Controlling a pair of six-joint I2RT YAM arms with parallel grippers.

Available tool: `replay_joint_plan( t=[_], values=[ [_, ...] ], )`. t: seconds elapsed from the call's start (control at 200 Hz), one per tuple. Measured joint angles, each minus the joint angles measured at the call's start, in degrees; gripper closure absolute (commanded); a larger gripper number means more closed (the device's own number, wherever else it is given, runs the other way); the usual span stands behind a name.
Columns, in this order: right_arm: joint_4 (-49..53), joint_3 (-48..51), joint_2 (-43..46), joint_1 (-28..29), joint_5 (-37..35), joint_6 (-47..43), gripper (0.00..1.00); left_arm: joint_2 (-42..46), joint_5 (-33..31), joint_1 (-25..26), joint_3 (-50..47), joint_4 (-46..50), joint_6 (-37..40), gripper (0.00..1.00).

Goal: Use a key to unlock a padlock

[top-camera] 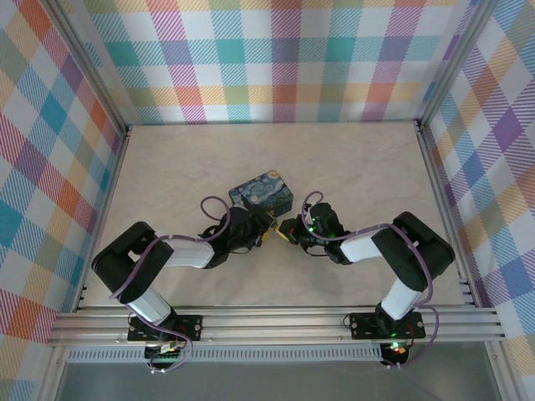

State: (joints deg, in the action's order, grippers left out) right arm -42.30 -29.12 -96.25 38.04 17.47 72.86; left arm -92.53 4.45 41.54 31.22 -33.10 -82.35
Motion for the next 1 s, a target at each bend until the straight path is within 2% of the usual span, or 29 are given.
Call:
replay_joint_plan(
  t=[0.35, 0.745, 1.0],
  values=[
    [1.38, -0.46, -0.46, -0.22, 1.68, -1.57, 1.00, 2.89, 0.13, -3.78, -1.09, 9.14, 3.56, 0.54],
    [1.44, -0.46, -0.46, -0.22, 1.68, -1.77, 1.00, 3.37, 0.22, -8.70, 0.76, 12.28, 7.02, 0.54],
    [1.40, -0.46, -0.46, -0.22, 1.68, -1.75, 1.00, 5.97, 0.57, -8.48, 1.75, 13.20, 8.96, 0.54]
  ],
)
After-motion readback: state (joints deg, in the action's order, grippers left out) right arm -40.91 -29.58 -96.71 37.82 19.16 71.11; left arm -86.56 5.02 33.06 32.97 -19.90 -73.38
